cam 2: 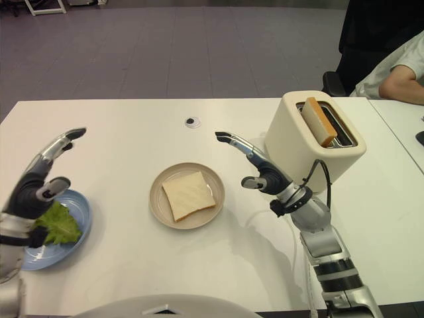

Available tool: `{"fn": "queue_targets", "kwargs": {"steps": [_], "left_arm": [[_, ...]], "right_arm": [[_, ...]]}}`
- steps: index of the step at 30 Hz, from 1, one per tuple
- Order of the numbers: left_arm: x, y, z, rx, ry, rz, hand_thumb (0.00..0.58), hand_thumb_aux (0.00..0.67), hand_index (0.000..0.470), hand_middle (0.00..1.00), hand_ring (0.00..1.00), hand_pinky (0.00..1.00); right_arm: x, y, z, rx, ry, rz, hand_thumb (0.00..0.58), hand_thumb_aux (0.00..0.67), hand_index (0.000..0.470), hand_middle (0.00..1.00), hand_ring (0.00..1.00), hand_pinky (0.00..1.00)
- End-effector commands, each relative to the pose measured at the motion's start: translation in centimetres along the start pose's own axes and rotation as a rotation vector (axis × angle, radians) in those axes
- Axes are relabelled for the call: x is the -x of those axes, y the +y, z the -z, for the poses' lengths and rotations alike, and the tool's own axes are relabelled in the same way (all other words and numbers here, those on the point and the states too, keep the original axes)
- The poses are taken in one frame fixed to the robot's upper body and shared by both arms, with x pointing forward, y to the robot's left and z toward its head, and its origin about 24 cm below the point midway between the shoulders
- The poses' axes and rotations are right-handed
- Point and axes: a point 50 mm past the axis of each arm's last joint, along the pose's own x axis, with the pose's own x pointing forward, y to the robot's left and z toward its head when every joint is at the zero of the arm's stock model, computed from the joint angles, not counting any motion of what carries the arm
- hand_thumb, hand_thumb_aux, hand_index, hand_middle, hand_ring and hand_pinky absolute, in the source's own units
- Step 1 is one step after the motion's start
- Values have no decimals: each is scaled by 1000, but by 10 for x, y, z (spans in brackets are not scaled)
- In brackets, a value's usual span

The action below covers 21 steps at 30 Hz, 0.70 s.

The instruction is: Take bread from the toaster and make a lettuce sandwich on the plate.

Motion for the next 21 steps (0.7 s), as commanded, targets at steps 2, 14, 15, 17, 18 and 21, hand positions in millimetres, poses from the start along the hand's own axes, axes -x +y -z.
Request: {"fn": "queue_targets", "kwargs": {"steps": [2, 14, 15, 17, 18, 21], "left_arm": [[35, 1, 69, -302, 355, 220, 0, 0, 0, 0, 0, 0], [57, -5, 154, -475, 542, 278, 164, 102, 72, 0, 0, 0], [56, -6, 156, -492, 538, 287, 156, 97, 68, 0, 0, 0], [56, -9, 159, -539, 537, 310, 160, 100, 70, 0, 0, 0], [56, -9, 159, -563, 533, 317, 144, 89, 63, 0, 0, 0], [54, -13, 159, -593, 517, 326, 152, 95, 66, 0, 0, 0]], "right_arm": [[8, 6, 5, -37, 42, 12, 0, 0, 0, 0, 0, 0], [8, 21, 7, -42, 56, -58, 0, 0, 0, 0, 0, 0], [9, 21, 7, -42, 56, -60, 0, 0, 0, 0, 0, 0], [9, 21, 6, -43, 56, -63, 0, 0, 0, 0, 0, 0], [9, 21, 6, -43, 56, -64, 0, 0, 0, 0, 0, 0], [9, 21, 6, -43, 54, -67, 0, 0, 0, 0, 0, 0]]}}
